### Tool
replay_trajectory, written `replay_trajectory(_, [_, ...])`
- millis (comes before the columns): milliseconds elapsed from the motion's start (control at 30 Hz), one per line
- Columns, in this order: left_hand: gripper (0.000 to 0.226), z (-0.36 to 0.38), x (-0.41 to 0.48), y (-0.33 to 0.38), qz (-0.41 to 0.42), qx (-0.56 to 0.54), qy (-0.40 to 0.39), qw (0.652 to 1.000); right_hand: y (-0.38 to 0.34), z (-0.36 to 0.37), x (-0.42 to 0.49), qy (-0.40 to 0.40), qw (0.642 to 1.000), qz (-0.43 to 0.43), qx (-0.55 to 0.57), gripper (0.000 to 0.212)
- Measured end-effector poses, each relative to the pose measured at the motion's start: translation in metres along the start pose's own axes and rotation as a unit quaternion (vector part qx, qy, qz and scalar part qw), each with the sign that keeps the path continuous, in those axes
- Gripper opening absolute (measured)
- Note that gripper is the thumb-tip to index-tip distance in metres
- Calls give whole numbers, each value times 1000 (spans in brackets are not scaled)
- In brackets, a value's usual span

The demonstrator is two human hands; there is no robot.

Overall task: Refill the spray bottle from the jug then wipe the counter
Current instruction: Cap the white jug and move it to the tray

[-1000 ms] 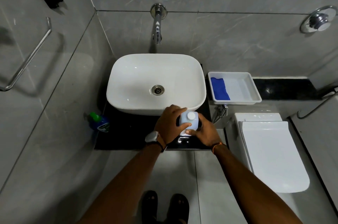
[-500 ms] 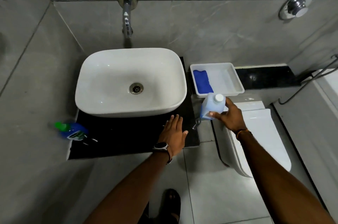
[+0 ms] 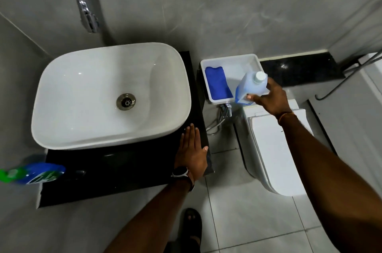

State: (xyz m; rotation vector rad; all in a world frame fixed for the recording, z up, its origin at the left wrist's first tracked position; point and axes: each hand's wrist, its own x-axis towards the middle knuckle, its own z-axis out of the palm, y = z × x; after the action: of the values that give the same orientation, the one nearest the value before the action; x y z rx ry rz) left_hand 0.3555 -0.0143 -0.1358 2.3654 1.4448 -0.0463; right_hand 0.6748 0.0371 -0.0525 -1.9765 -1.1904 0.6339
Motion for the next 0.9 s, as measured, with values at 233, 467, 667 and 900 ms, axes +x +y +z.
replay_trajectory(233, [70,12,2,-3,2,-5,36,999,29,-2,64,-4,1000,13,8,82])
replay_trajectory(467, [69,15,4,-3,4,-2,32,999,57,1,135,-7,999,16,28,83])
replay_trajectory(667, [68,18,6,-7,1,-6,18,1000,70,14,178,-44,997,51,29,85])
replay_trajectory(900, [68,17,5,-6,1,-13,19,1000,81,23,199,-68,993,90,43,78])
